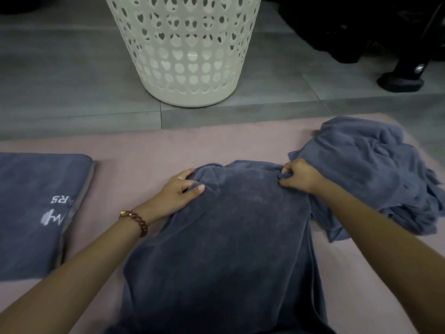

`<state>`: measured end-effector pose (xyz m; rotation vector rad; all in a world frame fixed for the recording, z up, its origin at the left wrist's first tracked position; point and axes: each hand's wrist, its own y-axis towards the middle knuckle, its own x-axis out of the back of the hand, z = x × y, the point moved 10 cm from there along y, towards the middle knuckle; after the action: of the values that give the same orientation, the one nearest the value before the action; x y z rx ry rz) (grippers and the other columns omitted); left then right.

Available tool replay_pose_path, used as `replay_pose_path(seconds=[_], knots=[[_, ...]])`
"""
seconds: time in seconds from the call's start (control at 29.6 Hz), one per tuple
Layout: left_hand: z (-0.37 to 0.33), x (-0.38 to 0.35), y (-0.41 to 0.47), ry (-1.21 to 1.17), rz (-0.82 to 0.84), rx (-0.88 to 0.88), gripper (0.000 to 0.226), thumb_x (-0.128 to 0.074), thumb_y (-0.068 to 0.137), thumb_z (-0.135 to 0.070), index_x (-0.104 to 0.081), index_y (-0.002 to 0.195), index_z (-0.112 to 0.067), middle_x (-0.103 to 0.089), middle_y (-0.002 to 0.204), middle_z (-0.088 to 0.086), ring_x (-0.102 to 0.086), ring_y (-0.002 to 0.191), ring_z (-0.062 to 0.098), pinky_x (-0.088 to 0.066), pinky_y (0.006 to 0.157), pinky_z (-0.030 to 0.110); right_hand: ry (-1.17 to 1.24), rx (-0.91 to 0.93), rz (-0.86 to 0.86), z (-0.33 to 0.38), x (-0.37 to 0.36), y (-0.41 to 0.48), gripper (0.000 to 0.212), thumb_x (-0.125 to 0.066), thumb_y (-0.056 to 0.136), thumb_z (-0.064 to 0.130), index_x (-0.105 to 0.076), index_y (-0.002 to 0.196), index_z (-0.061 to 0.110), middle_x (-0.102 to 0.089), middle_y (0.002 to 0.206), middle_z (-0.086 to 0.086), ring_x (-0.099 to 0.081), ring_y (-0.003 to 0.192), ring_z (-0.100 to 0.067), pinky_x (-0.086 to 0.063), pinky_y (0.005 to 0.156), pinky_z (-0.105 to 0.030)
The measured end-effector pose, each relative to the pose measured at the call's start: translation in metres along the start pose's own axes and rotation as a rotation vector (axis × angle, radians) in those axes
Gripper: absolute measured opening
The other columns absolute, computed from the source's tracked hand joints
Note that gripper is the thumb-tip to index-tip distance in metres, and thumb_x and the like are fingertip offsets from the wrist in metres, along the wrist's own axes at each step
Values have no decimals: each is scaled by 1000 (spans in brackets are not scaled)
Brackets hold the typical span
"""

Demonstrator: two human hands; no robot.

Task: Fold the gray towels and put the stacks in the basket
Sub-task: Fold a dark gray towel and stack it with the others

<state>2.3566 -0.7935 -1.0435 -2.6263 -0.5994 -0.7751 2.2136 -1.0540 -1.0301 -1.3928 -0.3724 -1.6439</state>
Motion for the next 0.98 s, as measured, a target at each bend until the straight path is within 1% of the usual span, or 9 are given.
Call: replay_pose_path(seconds=[0.07, 0.14, 0.2, 0.27, 0.34, 0.51, 0.64, 0.81, 0.98], knots=[[11, 3, 3, 41, -6, 95, 34, -42, 74, -70, -69, 82, -51, -33, 149, 7, -25, 141, 22, -18, 117, 39, 14, -7, -4, -1, 1, -1, 14, -71, 77, 19, -58, 75, 16, -55, 81, -6, -54, 78, -22, -38, 68, -26], [8, 4, 3, -104, -10, 119, 27, -51, 92, -46, -72, 97, -29, -35, 138, -3, -23, 139, 15, -15, 114, 26, 40, -9, 0, 0, 2, -4, 13, -71, 78, 18, -59, 77, 12, -57, 77, -5, -55, 77, -21, -39, 67, -27], [5, 11, 2, -321, -63, 153, 26, -48, 98, -23, -68, 103, -8, -47, 125, -3, -41, 124, 13, -31, 100, 16, 74, -24, 13, -2, 3, -7, 14, -72, 77, 16, -61, 76, 7, -60, 75, -8, -55, 75, -21, -41, 66, -28], [7, 18, -1, -504, -118, 228, 22, -47, 98, -19, -66, 92, -9, -63, 100, 2, -56, 96, 15, -47, 74, 11, 106, -49, 16, -5, 3, -10, 21, -73, 76, 17, -63, 76, -2, -64, 78, -18, -54, 72, -20, -43, 65, -30], [15, 23, -6, -566, -158, 315, 22, -48, 97, -21, -65, 86, -12, -65, 87, 2, -59, 80, 14, -49, 62, 12, 140, -68, 5, -7, 5, -13, 32, -74, 77, 19, -64, 82, -11, -66, 85, -26, -53, 70, -20, -42, 66, -31], [23, 24, -20, -605, -232, 380, 21, -53, 95, -21, -66, 90, -6, -66, 90, 8, -60, 77, 17, -48, 69, 24, 194, -42, -98, -2, 22, -30, 39, -76, 76, 21, -62, 83, -15, -66, 86, -29, -59, 75, -33, -41, 64, -33], [9, 34, -35, -667, -315, 304, 20, -53, 95, -13, -64, 82, -4, -68, 68, -1, -62, 60, 7, -49, 54, 13, 231, 15, -207, 4, 48, -58, 34, -80, 71, 20, -55, 63, -1, -54, 64, -12, -48, 65, -19, -36, 57, -28], [-14, 76, -61, -499, -369, 171, 15, -56, 93, -10, -66, 84, -4, -66, 64, -9, -59, 58, -3, -46, 55, 8, 238, 89, -306, 3, 82, -104, 25, -82, 70, 17, -63, 69, 2, -60, 77, -8, -56, 75, -22, -44, 70, -34], [-52, 119, -92, -247, -288, 17, 9, -61, 88, -5, -69, 89, -4, -67, 68, -15, -56, 67, -5, -44, 61, 5, 242, 172, -384, 7, 118, -150, 18, -81, 71, 13, -64, 69, 7, -57, 74, 4, -56, 73, -16, -39, 65, -14]])
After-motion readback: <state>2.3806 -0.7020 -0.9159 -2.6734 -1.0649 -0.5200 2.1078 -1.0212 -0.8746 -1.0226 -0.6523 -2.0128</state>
